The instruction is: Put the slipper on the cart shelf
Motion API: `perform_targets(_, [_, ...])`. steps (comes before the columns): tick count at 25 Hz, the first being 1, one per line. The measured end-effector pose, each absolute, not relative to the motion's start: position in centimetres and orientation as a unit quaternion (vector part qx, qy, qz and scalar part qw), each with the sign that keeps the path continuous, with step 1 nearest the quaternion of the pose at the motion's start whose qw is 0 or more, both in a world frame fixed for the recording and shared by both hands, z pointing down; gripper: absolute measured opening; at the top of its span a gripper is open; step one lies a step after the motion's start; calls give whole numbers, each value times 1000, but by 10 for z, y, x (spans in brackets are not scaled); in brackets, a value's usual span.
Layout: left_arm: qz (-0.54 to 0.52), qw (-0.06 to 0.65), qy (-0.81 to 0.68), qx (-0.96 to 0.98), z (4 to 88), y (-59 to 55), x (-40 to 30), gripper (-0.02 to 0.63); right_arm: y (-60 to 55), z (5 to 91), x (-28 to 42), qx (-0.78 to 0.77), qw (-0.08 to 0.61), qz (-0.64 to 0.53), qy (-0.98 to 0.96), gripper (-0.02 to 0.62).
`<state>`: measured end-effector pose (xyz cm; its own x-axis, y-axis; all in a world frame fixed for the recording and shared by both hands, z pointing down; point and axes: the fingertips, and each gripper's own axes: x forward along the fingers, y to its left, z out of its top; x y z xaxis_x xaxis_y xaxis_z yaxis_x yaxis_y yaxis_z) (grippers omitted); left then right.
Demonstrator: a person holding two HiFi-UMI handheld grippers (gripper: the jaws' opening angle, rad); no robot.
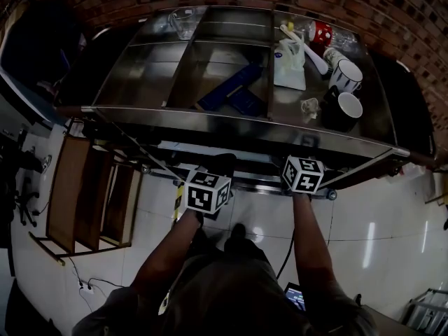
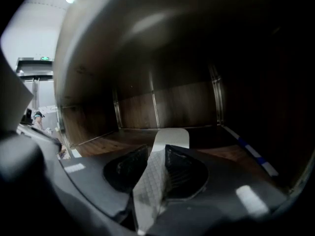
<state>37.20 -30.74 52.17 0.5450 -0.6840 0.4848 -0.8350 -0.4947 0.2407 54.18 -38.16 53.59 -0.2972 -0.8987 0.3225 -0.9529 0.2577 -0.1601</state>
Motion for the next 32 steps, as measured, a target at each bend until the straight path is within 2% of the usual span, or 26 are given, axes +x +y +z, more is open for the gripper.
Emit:
perform_targets(7, [148, 210, -424, 868, 497, -291, 372, 8, -329, 511, 531, 592, 61, 161, -787, 80])
perform_targets(10, [136, 199, -414, 878, 483, -281, 364, 7, -307, 489, 518, 595, 43, 148, -789, 60])
perform_targets(13, [127, 189, -404, 886, 470, -263, 351, 8, -280, 463, 499, 598, 28, 129, -791, 6])
perform_targets(17, [121, 176, -392, 895, 453, -233, 327, 7, -242, 433, 462, 586, 15, 112, -803, 0])
perform_targets(32, [83, 140, -376, 912, 393, -153, 243, 8, -136, 397, 328, 513, 62, 96, -851, 0])
